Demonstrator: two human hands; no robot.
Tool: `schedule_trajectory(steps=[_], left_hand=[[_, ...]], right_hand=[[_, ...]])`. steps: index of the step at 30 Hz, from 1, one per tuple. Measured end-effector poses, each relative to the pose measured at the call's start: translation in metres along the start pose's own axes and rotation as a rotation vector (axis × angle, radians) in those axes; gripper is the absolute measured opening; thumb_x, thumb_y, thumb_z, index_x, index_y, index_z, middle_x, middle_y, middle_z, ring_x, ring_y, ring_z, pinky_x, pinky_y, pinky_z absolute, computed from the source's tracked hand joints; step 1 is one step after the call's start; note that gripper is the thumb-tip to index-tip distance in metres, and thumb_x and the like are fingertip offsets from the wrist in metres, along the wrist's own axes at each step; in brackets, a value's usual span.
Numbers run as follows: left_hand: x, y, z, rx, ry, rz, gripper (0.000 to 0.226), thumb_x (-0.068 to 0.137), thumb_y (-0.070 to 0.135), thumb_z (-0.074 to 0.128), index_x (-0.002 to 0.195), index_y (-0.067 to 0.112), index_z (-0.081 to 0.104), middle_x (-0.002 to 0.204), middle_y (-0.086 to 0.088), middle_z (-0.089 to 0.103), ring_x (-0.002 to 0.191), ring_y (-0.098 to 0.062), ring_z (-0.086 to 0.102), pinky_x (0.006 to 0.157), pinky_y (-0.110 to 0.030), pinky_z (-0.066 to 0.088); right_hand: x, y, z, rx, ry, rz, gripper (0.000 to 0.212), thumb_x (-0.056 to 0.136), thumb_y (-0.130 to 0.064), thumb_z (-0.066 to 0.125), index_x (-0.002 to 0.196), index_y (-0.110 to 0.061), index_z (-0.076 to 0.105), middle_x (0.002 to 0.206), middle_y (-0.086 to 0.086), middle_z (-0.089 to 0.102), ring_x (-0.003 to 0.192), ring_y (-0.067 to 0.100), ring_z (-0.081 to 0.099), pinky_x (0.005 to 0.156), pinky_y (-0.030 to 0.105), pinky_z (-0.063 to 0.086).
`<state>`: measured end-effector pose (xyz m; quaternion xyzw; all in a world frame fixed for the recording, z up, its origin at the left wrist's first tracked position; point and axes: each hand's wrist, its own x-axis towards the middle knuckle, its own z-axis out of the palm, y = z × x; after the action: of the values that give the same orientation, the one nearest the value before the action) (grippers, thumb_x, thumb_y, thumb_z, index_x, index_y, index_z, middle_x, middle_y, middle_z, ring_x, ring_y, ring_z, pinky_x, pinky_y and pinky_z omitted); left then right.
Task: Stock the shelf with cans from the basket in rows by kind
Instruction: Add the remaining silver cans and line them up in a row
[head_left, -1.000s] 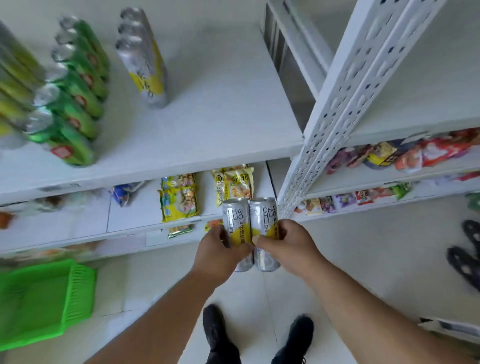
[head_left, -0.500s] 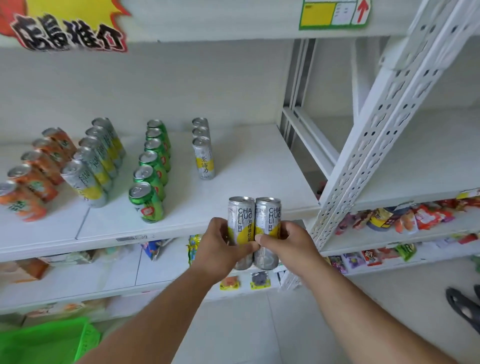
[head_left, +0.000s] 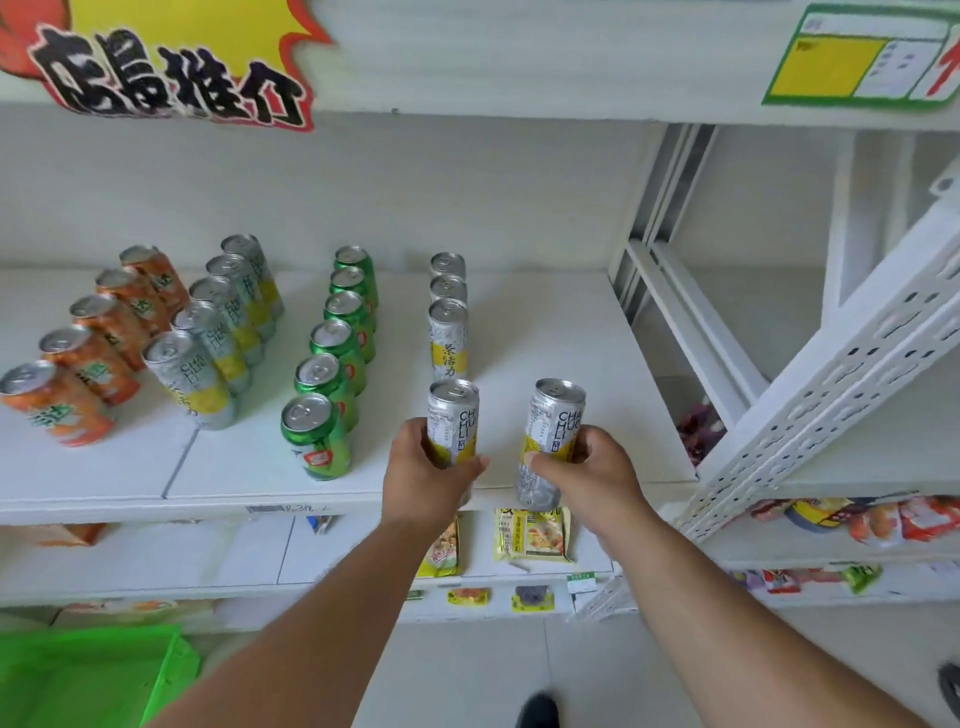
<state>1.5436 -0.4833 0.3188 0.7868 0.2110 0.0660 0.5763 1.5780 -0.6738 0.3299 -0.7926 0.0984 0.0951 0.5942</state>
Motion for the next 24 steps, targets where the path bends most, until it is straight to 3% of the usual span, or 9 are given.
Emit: schedule_trajectory(steps=[2,5,10,14,18,21,24], left_hand=[[0.015,0.003,0.006,0.0,0.049,-0.005,0.047,0.073,0.027,0.088,0.105,0.022,0.054,0.082,0.003,0.059,0.07,-0.012,0.059,0.045,-0.009,0.04],[0.034,0.004,0.016,0.032,0.101,-0.005,0.049,0.072,0.031,0.087,0.105,0.026,0.052,0.086,0.007,0.062,0.075,-0.01,0.062,0.054,-0.015,0.042],[0.051,0.002,0.031,0.055,0.168,-0.003,0.053,0.073,0.028,0.088,0.108,0.028,0.049,0.09,0.015,0.062,0.073,0.008,0.059,0.063,-0.021,0.044],[0.058,-0.005,0.038,0.063,0.176,0.032,0.061,0.069,0.029,0.09,0.112,0.027,0.048,0.106,0.007,0.059,0.087,-0.006,0.057,0.069,-0.02,0.043],[0.06,-0.019,0.033,0.148,0.094,0.091,0.069,0.065,0.034,0.09,0.121,0.029,0.051,0.117,0.004,0.052,0.101,-0.009,0.055,0.09,-0.033,0.051],[0.058,-0.029,0.016,0.164,-0.022,0.082,0.08,0.068,0.035,0.088,0.136,0.032,0.045,0.129,0.008,0.048,0.113,-0.005,0.051,0.097,-0.031,0.047],[0.056,-0.034,-0.003,0.143,-0.121,0.033,0.083,0.077,0.03,0.082,0.147,0.027,0.036,0.144,0.008,0.043,0.127,-0.006,0.047,0.105,-0.034,0.045]], right_hand=[[0.018,-0.003,0.001,-0.033,-0.012,-0.029,0.032,0.078,-0.023,0.086,0.104,-0.023,0.067,0.095,-0.007,0.074,0.086,0.009,0.071,0.071,0.027,0.054],[0.044,-0.003,0.002,-0.074,-0.025,-0.063,0.04,0.075,-0.022,0.087,0.109,-0.023,0.066,0.101,-0.007,0.073,0.093,0.01,0.07,0.08,0.031,0.056],[0.08,0.011,0.0,-0.11,-0.044,-0.088,0.046,0.071,-0.017,0.09,0.106,-0.026,0.061,0.11,-0.005,0.071,0.104,0.014,0.069,0.095,0.038,0.056],[0.093,0.017,-0.002,-0.131,-0.045,-0.103,0.048,0.069,-0.018,0.091,0.1,-0.033,0.058,0.111,-0.008,0.071,0.104,0.011,0.069,0.097,0.04,0.056],[0.089,0.026,0.001,-0.126,-0.048,-0.098,0.056,0.062,-0.038,0.088,0.11,-0.035,0.06,0.113,-0.013,0.072,0.107,0.008,0.069,0.099,0.04,0.056],[0.075,0.032,0.008,-0.131,-0.039,-0.075,0.059,0.072,-0.03,0.089,0.121,-0.035,0.056,0.121,-0.014,0.068,0.115,0.009,0.064,0.1,0.032,0.05],[0.035,0.04,0.021,-0.136,0.211,-0.092,0.055,0.084,-0.024,0.081,0.132,-0.02,0.055,0.128,-0.001,0.063,0.119,0.016,0.061,0.104,0.038,0.05]])
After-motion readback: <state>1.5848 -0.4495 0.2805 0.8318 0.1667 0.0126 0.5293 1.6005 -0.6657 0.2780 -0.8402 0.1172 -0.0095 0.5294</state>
